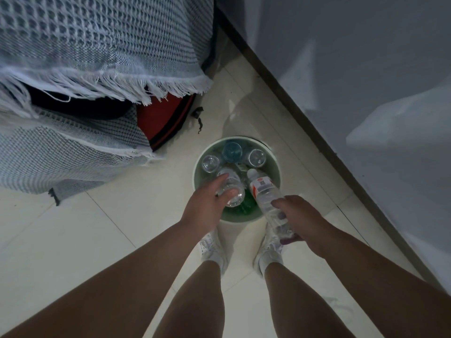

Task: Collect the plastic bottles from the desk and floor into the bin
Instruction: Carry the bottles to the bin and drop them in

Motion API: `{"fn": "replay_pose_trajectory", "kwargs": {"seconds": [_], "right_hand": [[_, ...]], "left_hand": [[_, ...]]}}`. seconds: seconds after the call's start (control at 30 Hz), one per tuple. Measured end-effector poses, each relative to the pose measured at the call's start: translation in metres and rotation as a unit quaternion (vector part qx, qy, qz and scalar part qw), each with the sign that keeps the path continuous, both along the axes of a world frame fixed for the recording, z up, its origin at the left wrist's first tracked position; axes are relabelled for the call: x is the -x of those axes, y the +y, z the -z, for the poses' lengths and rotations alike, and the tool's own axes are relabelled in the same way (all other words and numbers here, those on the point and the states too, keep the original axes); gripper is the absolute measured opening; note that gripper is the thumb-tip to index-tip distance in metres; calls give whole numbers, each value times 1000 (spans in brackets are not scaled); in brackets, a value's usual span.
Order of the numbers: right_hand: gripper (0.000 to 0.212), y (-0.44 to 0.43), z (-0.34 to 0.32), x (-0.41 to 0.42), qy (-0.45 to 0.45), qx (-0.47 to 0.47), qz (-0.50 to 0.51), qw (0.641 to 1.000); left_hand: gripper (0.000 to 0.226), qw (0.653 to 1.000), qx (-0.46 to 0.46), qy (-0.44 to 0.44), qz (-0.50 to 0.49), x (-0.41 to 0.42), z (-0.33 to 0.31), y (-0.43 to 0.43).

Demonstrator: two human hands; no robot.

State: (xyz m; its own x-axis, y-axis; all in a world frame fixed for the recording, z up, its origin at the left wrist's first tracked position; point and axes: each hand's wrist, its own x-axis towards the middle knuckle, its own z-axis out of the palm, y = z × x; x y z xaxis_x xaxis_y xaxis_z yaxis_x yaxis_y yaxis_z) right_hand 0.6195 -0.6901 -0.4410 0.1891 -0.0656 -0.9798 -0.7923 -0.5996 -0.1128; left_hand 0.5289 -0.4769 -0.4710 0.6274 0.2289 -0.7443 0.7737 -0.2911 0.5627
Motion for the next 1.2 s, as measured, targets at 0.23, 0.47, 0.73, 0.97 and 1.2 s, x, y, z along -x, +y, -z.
{"fn": "replay_pose_trajectory", "kwargs": {"seconds": [0.23, 0.47, 0.73, 0.97, 1.2], "right_hand": [[45, -3, 13, 0, -39, -8, 18, 999], [28, -6, 23, 2, -59, 15, 30, 998], [19, -19, 22, 14, -111, -57, 42, 991], [26, -17, 25, 27, -156, -90, 1, 984], [50, -7, 36, 39, -189, -86, -55, 977]], "left_hand": [[49, 996, -17, 17, 85, -29, 27, 15], [54, 987, -40, 29, 155, -39, 53, 11], [37, 984, -51, 14, 170, -31, 82, 10], [44, 988, -72, 4, 136, -7, 97, 4], [27, 999, -12, -3, 34, -15, 106, -1]]}}
